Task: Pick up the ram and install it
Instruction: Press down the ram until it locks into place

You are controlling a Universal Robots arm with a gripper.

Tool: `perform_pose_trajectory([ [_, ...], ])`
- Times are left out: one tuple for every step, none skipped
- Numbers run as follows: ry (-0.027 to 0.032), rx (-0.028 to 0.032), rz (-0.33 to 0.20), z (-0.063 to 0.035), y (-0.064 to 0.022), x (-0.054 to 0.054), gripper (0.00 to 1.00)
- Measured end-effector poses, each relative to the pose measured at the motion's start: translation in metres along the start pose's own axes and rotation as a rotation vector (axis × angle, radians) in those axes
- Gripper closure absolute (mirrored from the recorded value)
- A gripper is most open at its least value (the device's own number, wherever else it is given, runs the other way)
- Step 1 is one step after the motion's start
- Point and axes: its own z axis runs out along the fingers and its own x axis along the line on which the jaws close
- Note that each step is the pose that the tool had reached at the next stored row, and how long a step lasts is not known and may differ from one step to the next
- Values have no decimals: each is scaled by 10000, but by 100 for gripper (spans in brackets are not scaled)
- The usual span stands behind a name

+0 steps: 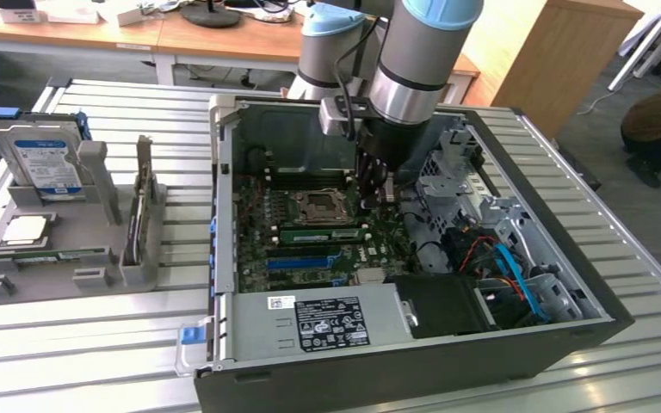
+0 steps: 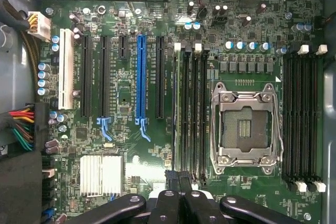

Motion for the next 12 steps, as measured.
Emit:
perform_pose_trajectory([
  [0, 0, 0, 0, -1, 0, 89],
  [0, 0, -1, 0, -4, 0, 89],
  [0, 0, -2, 0, -8, 0, 89],
  [0, 0, -1, 0, -12, 0, 89],
  [0, 0, 0, 0, -17, 0, 89],
  [1, 0, -1, 0, -24, 0, 89],
  [1, 0, -1, 0, -32, 1, 89],
  [0, 0, 0, 0, -40, 1, 89],
  [-1, 0, -1, 0, -49, 1, 89],
  [-1, 0, 0, 0, -58, 1, 89],
  [-1, -1, -1, -1, -67, 2, 89],
  [0, -1, -1, -1, -78, 2, 89],
])
